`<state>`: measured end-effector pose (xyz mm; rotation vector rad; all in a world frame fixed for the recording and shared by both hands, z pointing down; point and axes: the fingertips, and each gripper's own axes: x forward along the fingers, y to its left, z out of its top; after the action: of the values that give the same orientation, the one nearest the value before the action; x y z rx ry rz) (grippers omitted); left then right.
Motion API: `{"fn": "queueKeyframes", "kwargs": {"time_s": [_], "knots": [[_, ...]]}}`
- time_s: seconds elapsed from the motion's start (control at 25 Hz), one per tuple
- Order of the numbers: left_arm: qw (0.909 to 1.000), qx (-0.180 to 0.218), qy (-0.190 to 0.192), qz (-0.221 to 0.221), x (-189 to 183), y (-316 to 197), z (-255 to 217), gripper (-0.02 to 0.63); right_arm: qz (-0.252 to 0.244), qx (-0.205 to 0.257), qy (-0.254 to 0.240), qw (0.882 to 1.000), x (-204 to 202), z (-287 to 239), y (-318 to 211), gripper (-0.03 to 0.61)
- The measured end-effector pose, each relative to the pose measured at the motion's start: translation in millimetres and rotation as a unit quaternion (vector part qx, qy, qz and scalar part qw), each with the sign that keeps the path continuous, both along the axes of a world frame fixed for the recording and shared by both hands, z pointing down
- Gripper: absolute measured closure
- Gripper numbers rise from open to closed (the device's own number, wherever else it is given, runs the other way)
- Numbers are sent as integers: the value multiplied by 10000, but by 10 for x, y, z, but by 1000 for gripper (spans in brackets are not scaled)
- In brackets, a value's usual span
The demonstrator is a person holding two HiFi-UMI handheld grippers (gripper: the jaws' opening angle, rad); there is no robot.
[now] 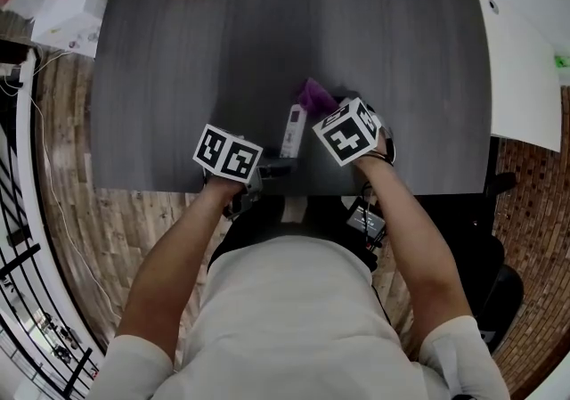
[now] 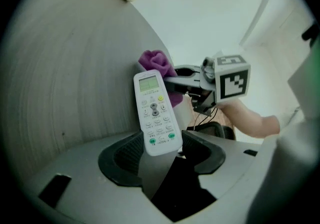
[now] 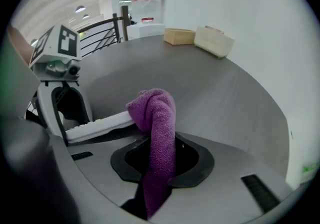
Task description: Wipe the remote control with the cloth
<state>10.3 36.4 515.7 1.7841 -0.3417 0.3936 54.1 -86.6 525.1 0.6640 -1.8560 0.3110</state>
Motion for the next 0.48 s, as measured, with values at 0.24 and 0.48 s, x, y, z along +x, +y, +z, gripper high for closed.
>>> {"fn": "queueKeyframes", "kwargs": {"time_s": [0.24,0.48], "knots": [[9714,1361,-1669,998,-166,-46,107,376,745,58,-678,9949,176,-270,223,492],[9144,2429,-2566,1977,-189,15,184,376,115,-23,-772,9969,-154,-233,532,492]]}}
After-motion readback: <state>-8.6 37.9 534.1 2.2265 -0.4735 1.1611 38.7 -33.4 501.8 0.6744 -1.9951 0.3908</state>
